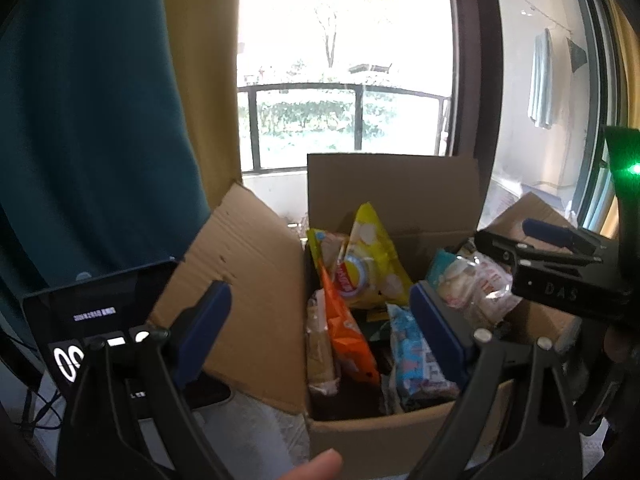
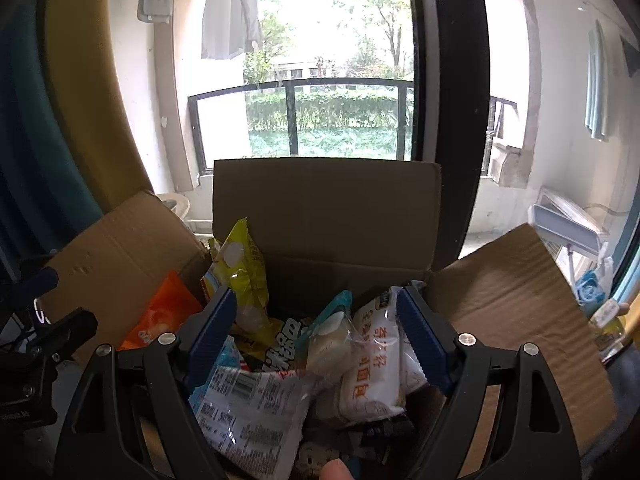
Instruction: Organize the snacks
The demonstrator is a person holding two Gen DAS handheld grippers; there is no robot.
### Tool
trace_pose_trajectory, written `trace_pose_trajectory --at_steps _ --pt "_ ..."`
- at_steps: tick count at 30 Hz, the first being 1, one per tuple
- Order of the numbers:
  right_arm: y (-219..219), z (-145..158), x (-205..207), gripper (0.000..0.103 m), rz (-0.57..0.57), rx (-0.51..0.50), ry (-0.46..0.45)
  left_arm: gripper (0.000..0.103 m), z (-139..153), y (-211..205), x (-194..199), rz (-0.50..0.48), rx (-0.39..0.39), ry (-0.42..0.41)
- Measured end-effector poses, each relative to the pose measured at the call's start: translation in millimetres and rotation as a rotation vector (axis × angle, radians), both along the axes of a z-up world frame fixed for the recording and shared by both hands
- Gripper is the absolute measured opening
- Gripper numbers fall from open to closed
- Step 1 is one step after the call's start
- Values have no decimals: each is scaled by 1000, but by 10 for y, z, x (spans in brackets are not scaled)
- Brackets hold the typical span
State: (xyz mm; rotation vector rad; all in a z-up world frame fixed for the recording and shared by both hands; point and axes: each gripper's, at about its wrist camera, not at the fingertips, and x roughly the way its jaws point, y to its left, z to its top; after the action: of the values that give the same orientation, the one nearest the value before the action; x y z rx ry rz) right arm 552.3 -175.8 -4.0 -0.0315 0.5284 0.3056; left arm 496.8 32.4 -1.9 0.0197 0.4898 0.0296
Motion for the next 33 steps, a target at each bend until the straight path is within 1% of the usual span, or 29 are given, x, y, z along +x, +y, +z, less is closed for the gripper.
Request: trace_pose_trajectory --at_steps 13,23,28,33 --pt "-152 251 -538 85 -3 -5 -22 92 347 -154 -547 -22 -12 -66" --pt "-247 488 -1070 85 6 -10 -80 92 572 -259 -1082 -36 -5 -134" --pt "-293 609 -1372 85 14 -12 -111 92 649 -340 -1300 -48 -2 -162" --pt "-344 702 -1675 85 21 -13 -144 92 690 -402 -1575 -57 -16 -187"
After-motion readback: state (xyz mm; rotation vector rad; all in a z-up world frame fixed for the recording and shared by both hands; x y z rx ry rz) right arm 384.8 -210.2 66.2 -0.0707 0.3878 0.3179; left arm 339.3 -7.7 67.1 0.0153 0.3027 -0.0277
